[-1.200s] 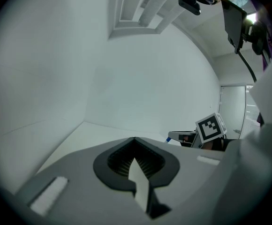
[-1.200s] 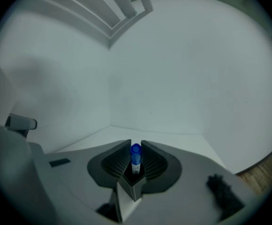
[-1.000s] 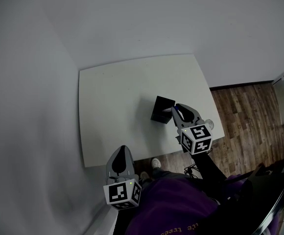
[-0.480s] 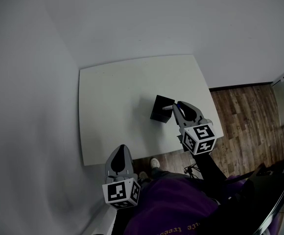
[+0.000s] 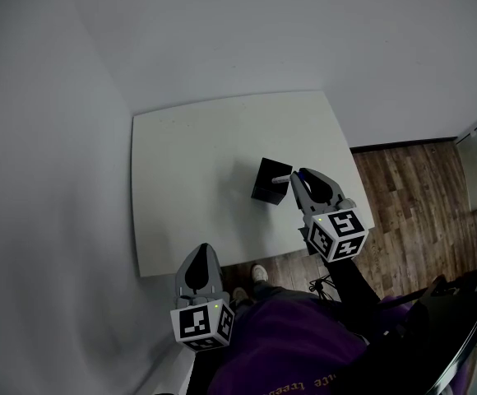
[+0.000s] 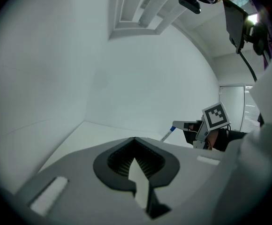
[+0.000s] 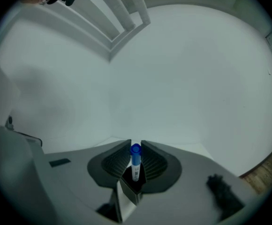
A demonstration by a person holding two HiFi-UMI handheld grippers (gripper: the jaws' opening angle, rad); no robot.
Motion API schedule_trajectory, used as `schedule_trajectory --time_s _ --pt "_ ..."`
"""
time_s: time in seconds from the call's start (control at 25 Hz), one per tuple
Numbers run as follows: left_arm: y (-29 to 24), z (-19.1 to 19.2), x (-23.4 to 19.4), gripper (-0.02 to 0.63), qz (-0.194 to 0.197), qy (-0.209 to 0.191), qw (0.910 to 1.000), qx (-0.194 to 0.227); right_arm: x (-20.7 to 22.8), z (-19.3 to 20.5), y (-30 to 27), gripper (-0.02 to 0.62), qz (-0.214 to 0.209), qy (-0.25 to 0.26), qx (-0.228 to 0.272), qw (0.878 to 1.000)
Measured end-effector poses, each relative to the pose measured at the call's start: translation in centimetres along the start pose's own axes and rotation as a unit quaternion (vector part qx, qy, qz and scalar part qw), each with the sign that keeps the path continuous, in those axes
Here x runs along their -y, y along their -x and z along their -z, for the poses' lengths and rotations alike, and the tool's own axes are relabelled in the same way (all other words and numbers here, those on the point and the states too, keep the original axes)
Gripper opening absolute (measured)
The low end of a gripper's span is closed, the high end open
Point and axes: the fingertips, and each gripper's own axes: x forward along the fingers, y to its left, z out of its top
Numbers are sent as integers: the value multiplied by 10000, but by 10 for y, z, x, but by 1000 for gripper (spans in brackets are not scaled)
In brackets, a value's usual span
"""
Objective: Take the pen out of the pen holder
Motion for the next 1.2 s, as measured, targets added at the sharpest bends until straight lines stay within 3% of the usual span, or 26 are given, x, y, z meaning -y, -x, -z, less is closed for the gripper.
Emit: schedule_trajectory --time_s 1.2 --pt "3 2 15 6 165 -37 9999 -1 -2 -25 26 71 -42 -71 390 9992"
